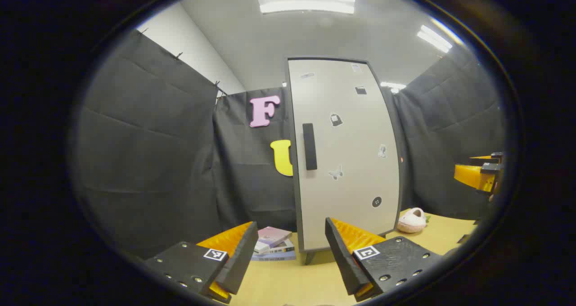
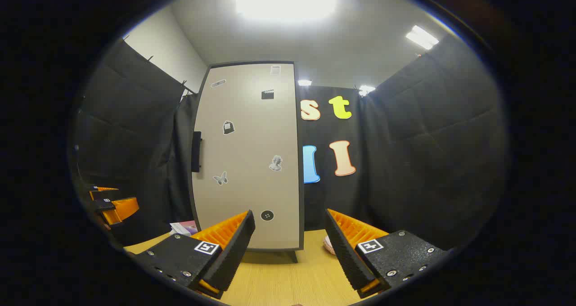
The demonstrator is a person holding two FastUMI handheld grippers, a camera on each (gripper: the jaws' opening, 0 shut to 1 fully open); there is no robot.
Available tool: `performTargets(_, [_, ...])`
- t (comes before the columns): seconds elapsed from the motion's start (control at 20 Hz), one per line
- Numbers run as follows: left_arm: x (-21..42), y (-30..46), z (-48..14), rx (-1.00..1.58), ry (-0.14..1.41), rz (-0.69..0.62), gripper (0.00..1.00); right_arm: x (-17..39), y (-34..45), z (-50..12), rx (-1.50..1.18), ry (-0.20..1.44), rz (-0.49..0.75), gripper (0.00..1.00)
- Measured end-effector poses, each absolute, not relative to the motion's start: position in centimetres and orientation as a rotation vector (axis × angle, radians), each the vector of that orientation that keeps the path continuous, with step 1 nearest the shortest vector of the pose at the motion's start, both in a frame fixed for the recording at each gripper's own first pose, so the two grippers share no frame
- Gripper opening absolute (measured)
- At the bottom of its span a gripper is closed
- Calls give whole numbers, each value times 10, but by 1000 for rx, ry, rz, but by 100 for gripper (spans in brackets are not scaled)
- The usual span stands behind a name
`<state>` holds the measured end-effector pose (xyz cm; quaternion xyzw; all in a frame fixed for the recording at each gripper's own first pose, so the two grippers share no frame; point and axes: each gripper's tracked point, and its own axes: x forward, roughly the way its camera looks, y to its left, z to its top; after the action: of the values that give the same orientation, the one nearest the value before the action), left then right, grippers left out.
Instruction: Open the cabinet door with the right hand, grasp the bottle in the cabinet with the left hand and place it on the coaster, then close the cabinet door with the right hand.
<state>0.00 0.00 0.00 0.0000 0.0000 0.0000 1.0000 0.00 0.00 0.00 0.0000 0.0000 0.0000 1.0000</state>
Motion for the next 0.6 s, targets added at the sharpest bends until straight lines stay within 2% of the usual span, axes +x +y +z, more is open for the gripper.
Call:
performTargets(0.05, [-1, -1, 2, -4, 0, -2, 82, 0, -1, 2, -2, -7, -2, 95])
performTargets(0.15, [-3, -2, 10, -8, -9, -6, 89, -1, -3, 2, -5, -9, 6, 96])
performTargets(0.35, [-11, -4, 22, 1, -32, 6, 89, -7, 0, 2, -10, -10, 20, 96])
performTargets(0.4, [-18, -5, 21, -4, -32, 13, 82, -8, 0, 0, -4, -5, 26, 96])
performTargets(0.45, [-25, -7, 21, -13, -31, 12, 82, -9, 1, -2, -1, 1, 30, 96])
performTargets(0.55, [-33, -9, 22, -24, -33, 16, 82, -10, 0, -2, 2, 8, 28, 96])
performTargets(0.6, [-34, -7, 21, -23, -30, 19, 86, -12, 0, -3, 6, 12, 27, 96])
